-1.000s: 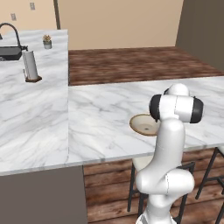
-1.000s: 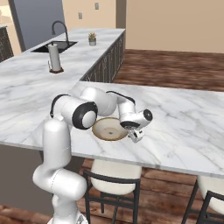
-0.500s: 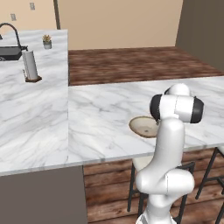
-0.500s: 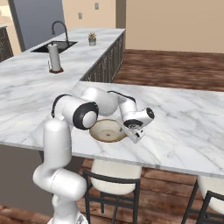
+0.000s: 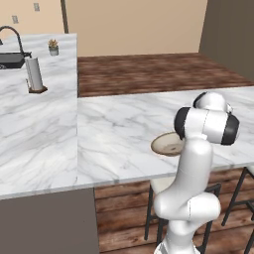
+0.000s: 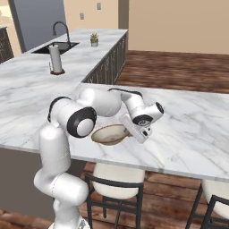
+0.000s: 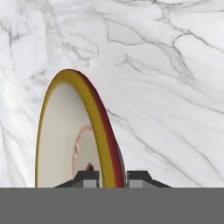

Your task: Pick the strainer and bowl and place them in the sink. Then turn on the water.

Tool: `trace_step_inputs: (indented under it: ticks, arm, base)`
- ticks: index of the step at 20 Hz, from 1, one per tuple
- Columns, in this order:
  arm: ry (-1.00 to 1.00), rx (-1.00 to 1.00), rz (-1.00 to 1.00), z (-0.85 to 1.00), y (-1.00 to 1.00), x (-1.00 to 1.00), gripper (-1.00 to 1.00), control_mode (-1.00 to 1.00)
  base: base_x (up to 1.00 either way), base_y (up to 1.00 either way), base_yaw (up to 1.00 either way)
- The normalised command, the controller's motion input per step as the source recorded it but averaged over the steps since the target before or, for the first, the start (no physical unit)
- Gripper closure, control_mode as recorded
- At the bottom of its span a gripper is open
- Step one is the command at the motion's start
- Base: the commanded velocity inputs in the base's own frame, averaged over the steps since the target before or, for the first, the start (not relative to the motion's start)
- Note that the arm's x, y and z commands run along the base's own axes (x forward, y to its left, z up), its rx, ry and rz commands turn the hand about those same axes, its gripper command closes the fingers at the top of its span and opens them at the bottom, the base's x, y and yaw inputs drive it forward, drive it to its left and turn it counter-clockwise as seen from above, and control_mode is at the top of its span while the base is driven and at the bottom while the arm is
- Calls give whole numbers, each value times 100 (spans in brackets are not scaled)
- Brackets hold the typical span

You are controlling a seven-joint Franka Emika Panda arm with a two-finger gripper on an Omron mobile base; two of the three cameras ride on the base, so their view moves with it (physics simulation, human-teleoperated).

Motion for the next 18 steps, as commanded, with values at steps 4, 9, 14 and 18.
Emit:
trace_step_inputs:
  ticks: [4,9,14,18]
  arm:
    - [2,0,0,65,-3,-36,100,-100]
    - [0,0,-1,47,0,-29,100,-100]
    - [-1,0,-8,40,0,-28,100,-100]
    - [-5,0,-8,33,0,-38,100,-100]
  base:
    - [0,0,0]
    - [0,0,0]
    - [0,0,0]
    - [0,0,0]
